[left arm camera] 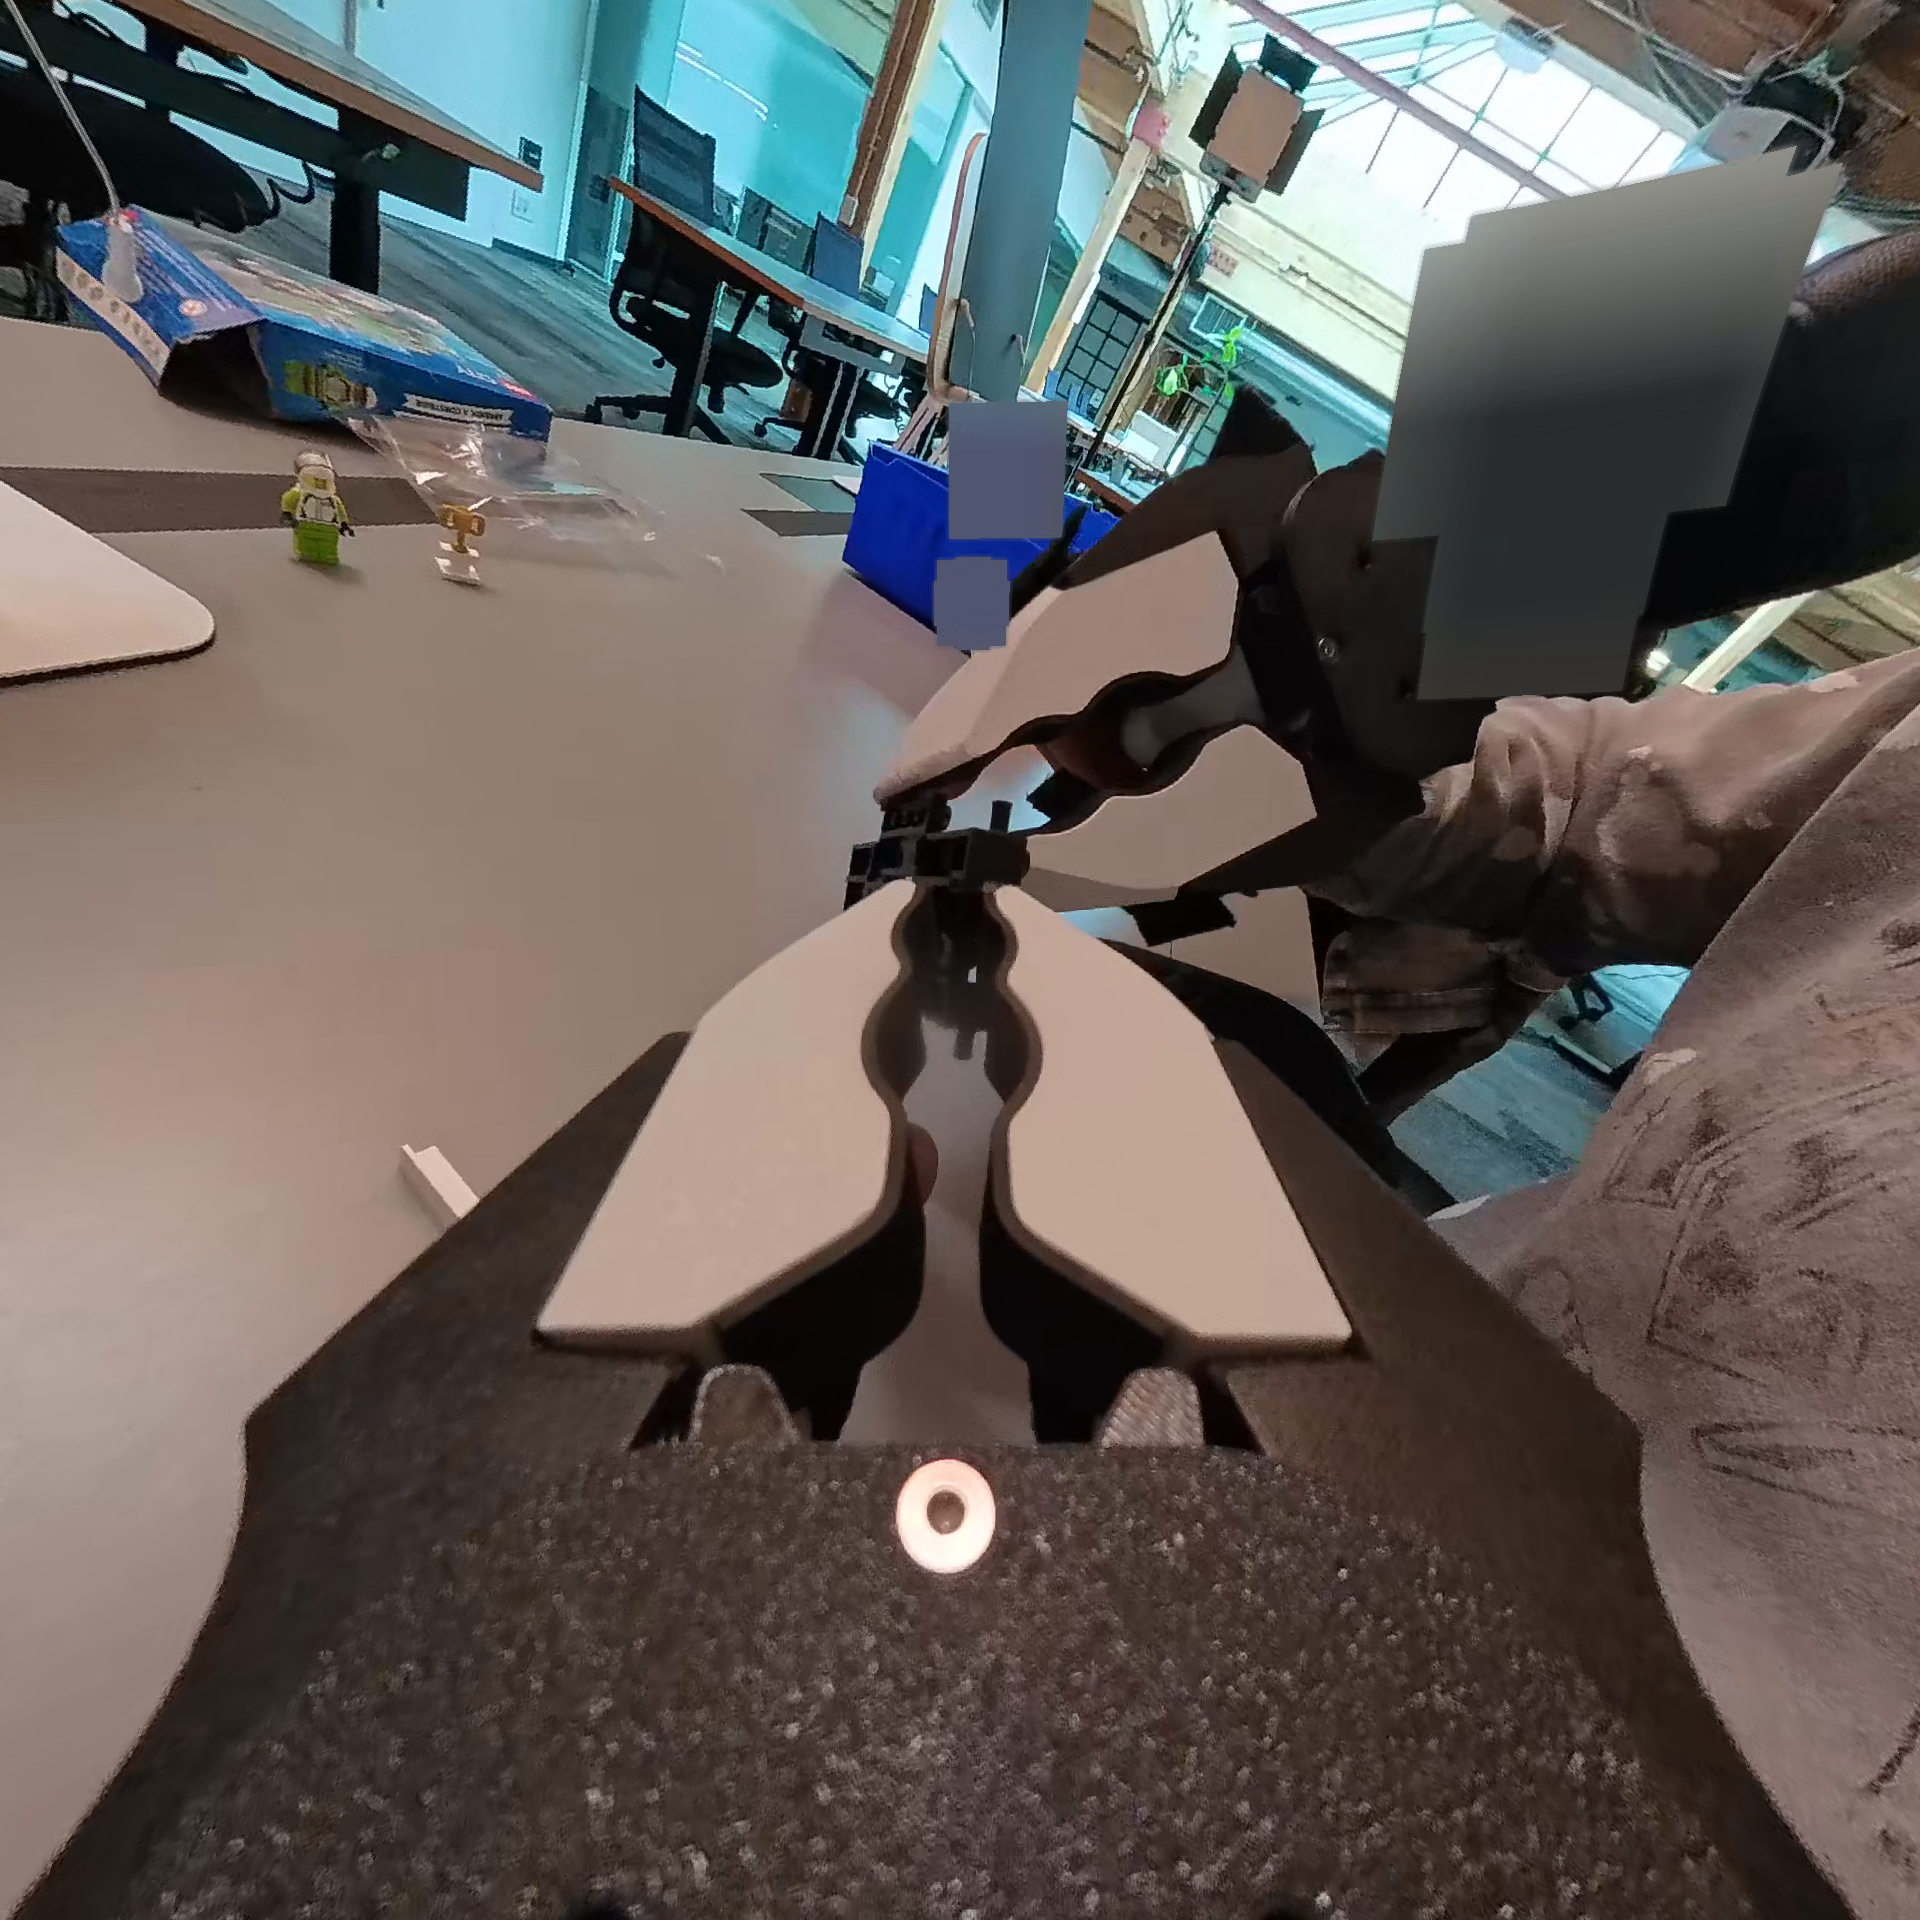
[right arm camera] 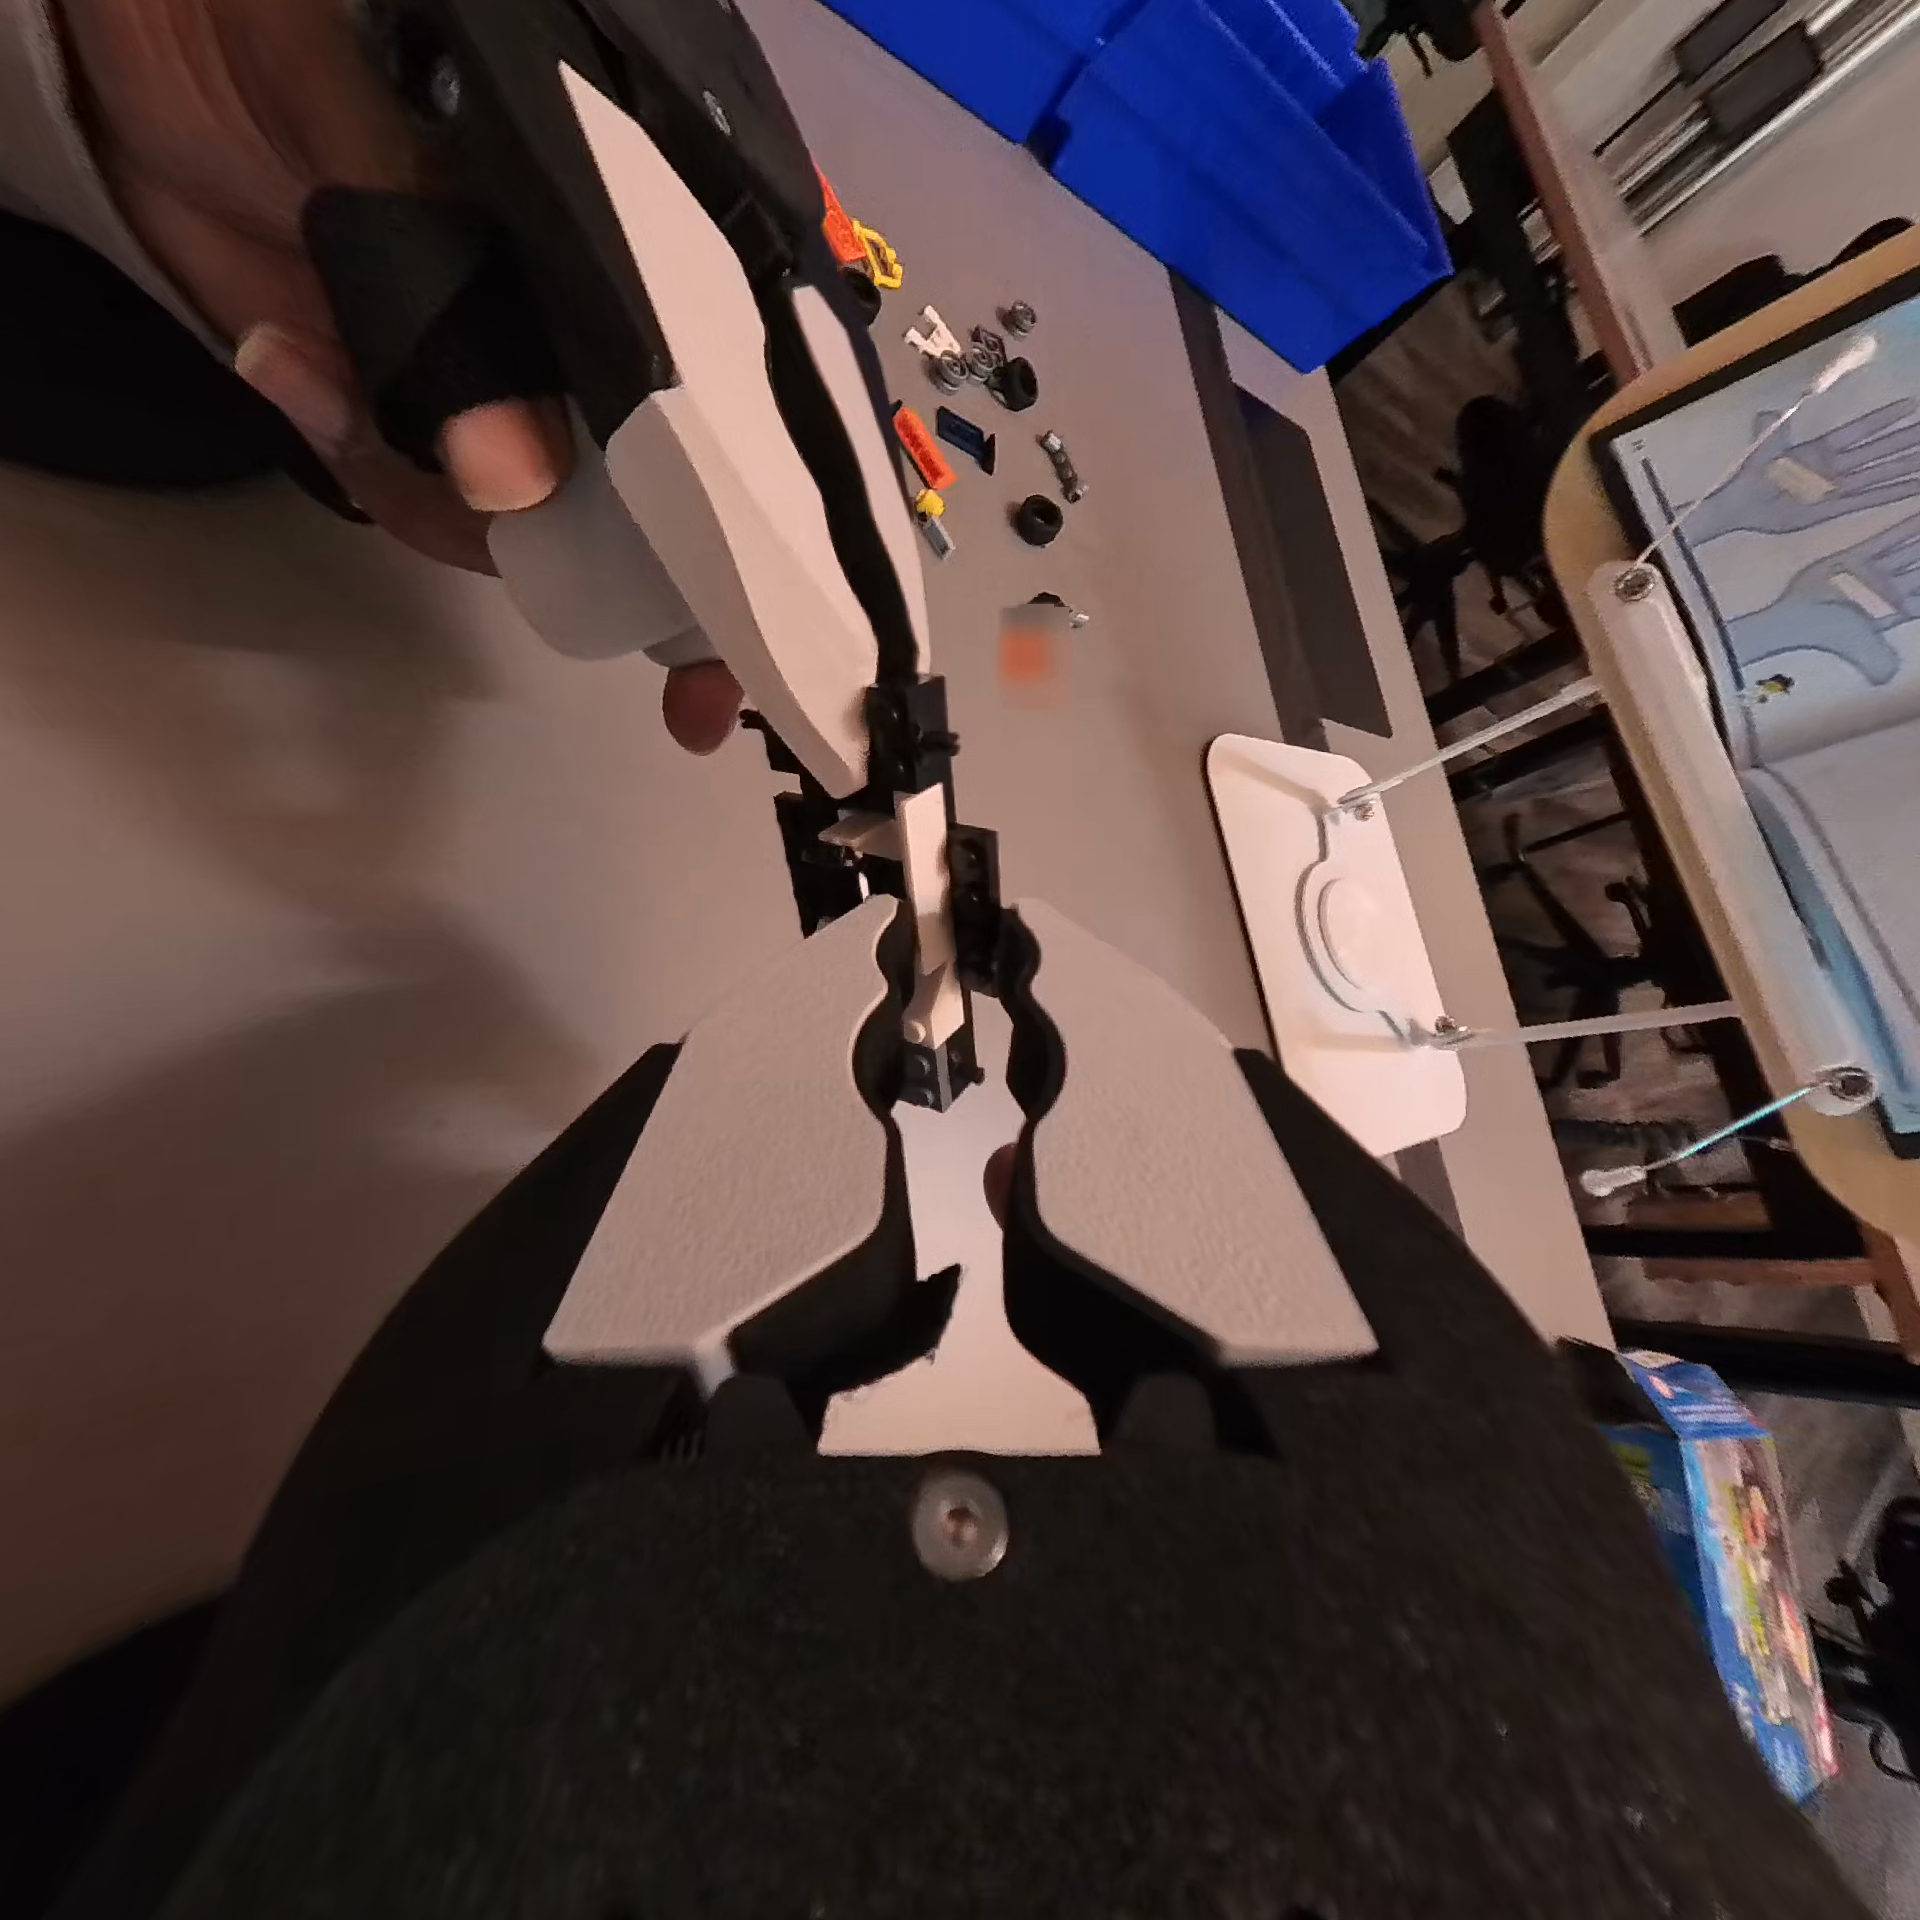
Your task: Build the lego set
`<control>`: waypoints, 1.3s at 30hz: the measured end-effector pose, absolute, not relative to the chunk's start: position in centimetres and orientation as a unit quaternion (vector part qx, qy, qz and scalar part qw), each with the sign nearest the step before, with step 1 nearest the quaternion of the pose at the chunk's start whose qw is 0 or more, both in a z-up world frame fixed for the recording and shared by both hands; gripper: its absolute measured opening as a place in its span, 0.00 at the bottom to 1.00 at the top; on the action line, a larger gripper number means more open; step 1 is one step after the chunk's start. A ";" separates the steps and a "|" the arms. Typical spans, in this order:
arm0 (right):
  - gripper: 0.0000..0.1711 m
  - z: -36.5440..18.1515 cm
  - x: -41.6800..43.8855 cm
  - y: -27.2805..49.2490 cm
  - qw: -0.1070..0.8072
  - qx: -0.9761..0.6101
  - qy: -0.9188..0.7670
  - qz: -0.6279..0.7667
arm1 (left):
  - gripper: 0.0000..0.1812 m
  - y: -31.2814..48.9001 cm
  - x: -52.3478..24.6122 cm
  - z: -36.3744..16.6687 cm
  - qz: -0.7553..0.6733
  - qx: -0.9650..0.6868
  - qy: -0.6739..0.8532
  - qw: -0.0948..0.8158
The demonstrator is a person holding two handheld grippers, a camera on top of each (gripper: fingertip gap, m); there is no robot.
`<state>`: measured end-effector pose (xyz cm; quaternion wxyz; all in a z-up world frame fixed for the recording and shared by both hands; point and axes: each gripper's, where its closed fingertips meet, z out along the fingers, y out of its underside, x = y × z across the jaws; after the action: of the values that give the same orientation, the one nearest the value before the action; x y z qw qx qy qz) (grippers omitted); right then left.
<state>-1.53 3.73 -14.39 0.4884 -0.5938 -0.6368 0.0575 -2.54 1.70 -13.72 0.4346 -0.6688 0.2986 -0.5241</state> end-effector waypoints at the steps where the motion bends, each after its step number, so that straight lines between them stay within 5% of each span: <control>1: 0.08 -14.5 -1.5 3.7 0.489 -0.594 -0.637 0.055 | 0.05 1.7 -2.5 -13.8 -0.523 -0.669 0.301 0.434; 13: 0.12 -14.0 -1.2 3.9 0.504 -0.625 -0.590 0.089 | 0.03 3.2 -2.9 -14.1 -0.543 -0.678 0.257 0.424; 15: 0.19 -13.1 -0.9 3.7 0.500 -0.646 -0.555 0.154 | 0.02 3.8 -3.2 -14.4 -0.563 -0.685 0.224 0.405; 28: 0.20 -13.4 1.1 3.9 0.560 -0.676 -0.433 0.207 | 0.02 6.4 -4.8 -14.6 -0.748 -0.621 -0.045 0.230; 39: 0.22 -9.8 -1.3 3.3 0.493 -0.683 -0.237 0.483 | 0.02 3.3 -4.8 -9.6 -0.719 -0.533 0.139 0.424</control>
<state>-1.26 3.27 -9.76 0.4934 -0.6833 -0.2369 0.4832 -4.83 3.29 -9.56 0.4241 -0.5329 0.1386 -0.7189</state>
